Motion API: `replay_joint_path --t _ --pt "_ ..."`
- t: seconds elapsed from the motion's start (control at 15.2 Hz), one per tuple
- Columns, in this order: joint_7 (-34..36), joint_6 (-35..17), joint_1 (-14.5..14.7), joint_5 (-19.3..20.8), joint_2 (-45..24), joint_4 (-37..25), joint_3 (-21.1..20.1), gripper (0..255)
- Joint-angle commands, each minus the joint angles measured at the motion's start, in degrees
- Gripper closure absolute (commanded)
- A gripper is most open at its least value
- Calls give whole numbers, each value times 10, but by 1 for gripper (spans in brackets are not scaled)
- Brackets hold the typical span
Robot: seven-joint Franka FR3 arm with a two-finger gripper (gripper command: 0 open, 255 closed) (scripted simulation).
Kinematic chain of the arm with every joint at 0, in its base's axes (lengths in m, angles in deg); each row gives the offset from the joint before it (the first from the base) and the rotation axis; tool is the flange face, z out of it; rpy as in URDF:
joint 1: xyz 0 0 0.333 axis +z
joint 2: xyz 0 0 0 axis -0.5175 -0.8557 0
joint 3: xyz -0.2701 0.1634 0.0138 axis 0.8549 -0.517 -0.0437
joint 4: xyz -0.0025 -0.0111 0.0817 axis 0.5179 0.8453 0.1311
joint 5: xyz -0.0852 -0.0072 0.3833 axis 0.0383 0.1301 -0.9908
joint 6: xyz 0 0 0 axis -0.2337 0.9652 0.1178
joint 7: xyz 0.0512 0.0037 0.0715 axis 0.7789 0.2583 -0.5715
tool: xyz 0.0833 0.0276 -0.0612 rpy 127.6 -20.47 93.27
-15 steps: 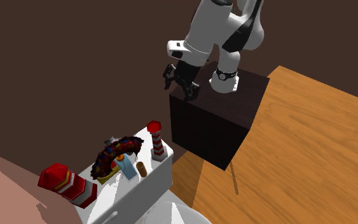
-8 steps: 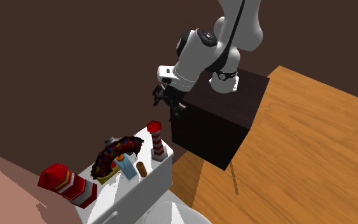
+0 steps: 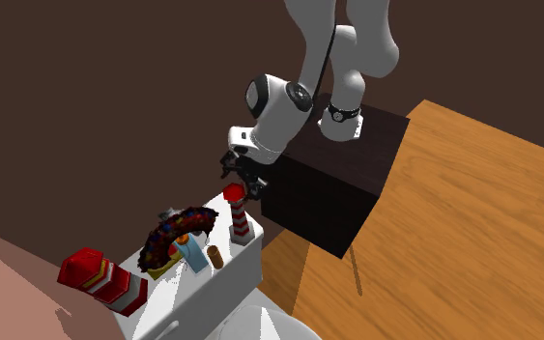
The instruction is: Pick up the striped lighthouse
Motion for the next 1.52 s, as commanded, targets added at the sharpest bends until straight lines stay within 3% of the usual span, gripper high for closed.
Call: replay_joint_path --t 0.0,0.26,0.33,0.92,1.45 --pt "29 -3 4 29 -16 -6 5 0" --pt "63 -7 8 64 -37 -14 12 0" --pt "61 -7 8 63 -36 -14 12 255" --pt "62 -7 8 64 -37 -14 12 255" --pt "-43 7 -4 -45 27 9 -9 255"
